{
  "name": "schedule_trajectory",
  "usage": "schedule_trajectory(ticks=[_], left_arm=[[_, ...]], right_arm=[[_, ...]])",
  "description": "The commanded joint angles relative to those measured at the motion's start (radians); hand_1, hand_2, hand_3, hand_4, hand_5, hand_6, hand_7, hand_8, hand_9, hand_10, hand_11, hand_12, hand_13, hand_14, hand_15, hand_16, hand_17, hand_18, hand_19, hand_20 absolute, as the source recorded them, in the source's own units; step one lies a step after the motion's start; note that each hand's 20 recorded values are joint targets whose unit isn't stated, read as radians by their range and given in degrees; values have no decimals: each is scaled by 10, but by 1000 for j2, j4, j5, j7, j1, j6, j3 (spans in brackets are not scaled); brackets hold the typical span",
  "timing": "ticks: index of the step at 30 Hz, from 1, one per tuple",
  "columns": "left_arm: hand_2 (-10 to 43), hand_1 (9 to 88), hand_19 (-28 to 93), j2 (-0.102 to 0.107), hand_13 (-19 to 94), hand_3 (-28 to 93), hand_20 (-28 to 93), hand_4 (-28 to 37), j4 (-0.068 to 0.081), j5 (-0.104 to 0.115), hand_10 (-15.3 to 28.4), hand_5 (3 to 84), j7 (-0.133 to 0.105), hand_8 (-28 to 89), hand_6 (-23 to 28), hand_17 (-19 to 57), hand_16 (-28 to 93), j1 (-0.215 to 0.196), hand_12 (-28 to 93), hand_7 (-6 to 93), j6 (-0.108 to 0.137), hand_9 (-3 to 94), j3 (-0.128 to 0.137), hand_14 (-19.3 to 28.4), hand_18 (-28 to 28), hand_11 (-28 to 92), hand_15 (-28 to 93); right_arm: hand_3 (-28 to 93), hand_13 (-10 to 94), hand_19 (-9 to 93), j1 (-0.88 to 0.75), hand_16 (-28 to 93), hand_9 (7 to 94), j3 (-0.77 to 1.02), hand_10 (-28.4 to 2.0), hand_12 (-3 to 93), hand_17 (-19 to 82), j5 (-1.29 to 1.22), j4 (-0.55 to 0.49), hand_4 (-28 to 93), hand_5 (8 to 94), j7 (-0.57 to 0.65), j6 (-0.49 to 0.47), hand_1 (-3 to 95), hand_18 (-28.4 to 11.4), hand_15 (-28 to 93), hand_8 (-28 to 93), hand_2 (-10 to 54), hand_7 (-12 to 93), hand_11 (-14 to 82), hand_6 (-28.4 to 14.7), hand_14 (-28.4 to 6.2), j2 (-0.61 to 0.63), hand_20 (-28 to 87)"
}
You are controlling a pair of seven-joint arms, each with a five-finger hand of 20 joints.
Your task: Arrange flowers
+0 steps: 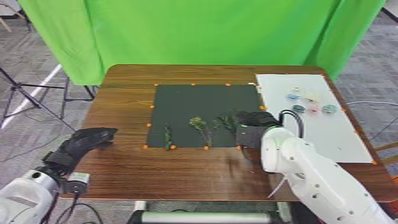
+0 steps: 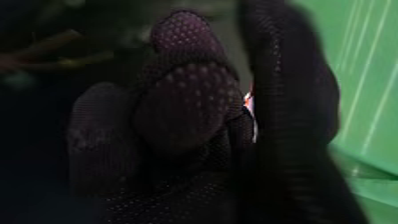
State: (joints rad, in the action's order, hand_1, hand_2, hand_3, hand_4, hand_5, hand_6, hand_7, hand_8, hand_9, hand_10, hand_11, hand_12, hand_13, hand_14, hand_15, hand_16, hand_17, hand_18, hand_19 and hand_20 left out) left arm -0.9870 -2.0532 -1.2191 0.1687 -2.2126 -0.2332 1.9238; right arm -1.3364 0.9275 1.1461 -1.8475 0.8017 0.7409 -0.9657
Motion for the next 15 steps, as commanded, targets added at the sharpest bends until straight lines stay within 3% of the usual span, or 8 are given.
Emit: schedule_trajectory(ticks=[1,2,3,4,12,15], left_arm=[[-7,301,121,-6,327,569,115,-180,22,-8,156,406,31,-56,46,49,-28,-14,106,135,-18,367,-12,199,154,156,166],[-7,302,121,-6,326,568,114,-180,22,-7,156,405,31,-56,46,49,-27,-15,106,135,-18,367,-12,199,154,156,165],[-7,303,121,-6,326,567,114,-181,23,-7,156,405,31,-56,46,49,-27,-13,106,135,-18,367,-14,199,154,156,165],[-7,303,121,-5,326,567,114,-180,24,-7,156,405,31,-56,46,49,-27,-12,106,136,-18,367,-16,199,154,156,165],[-8,303,121,-4,326,566,114,-180,26,-5,156,405,30,-56,46,49,-26,-6,106,137,-19,368,-23,199,154,156,166],[-9,302,120,-5,326,566,115,-180,27,-5,156,405,29,-57,46,49,-26,-6,106,136,-19,367,-24,199,154,155,165]], right_arm=[[-235,937,735,-27,273,812,-2,-162,258,763,-17,23,550,597,-8,-14,762,-38,485,130,-95,484,423,-86,-14,29,489],[-21,937,735,-25,273,811,-1,-163,255,761,-8,22,408,603,-16,-18,680,-43,473,136,-95,471,425,-86,-21,33,495],[339,937,732,-22,275,810,-1,-162,254,762,-1,18,147,601,-21,-14,550,-42,479,124,-95,472,425,-87,-17,38,498],[484,937,732,-21,276,809,5,-163,254,762,-5,15,41,601,-29,-16,494,-41,481,116,-95,471,426,-88,-16,41,499],[557,937,741,-10,286,806,66,-166,253,755,13,-36,-6,603,-103,-25,441,-47,473,48,-95,473,424,-89,-21,70,486],[599,937,758,-5,295,805,73,-168,255,746,58,-46,-24,610,-114,-40,389,-54,467,-117,-95,497,419,-89,-24,88,466]])
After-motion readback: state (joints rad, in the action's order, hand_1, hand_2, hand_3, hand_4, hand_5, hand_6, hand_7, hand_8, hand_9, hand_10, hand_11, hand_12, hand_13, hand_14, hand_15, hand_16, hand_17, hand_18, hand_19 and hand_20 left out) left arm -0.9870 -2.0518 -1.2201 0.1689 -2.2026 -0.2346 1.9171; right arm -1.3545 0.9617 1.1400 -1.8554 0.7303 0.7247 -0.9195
